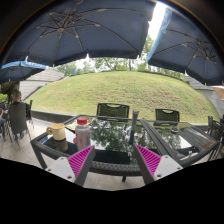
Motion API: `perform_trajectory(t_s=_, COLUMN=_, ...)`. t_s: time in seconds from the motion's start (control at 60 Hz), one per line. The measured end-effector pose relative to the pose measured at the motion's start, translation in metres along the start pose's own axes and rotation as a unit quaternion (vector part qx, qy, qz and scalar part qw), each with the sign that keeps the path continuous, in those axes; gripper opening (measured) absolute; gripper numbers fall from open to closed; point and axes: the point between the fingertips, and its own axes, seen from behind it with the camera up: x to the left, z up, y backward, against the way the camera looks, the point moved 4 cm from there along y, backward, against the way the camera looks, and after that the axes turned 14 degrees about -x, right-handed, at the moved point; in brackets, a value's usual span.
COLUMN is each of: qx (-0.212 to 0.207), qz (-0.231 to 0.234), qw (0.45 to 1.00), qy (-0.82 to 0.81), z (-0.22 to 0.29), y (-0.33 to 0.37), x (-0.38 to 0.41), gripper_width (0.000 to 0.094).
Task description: Pour water
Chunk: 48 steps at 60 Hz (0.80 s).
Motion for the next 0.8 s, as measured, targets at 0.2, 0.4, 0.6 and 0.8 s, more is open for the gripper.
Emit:
perform_trajectory(t_s=0.2, qx=-0.015, qz=0.079, qw=0.996, qy=-0.039, z=-0.031, y=-0.071, x=0.083, gripper_width=0.0823)
perform_trajectory(t_s=0.4, qx=-0.038, qz=0.051, qw=0.997, qy=-0.047, z=-0.043, y=-0.151, x=0.113, gripper_width=0.0823)
perform_trajectory(t_s=0.6, qx=-0.070, qz=0.027, qw=0.996, qy=-0.047, z=-0.051, y=-0.187, x=0.119, gripper_width=0.0498)
perform_trajectory(t_s=0.8, qx=-0.080, qz=0.027, qw=0.996, qy=-0.022, z=-0.055, y=-0.191, x=0.130, gripper_width=0.0327)
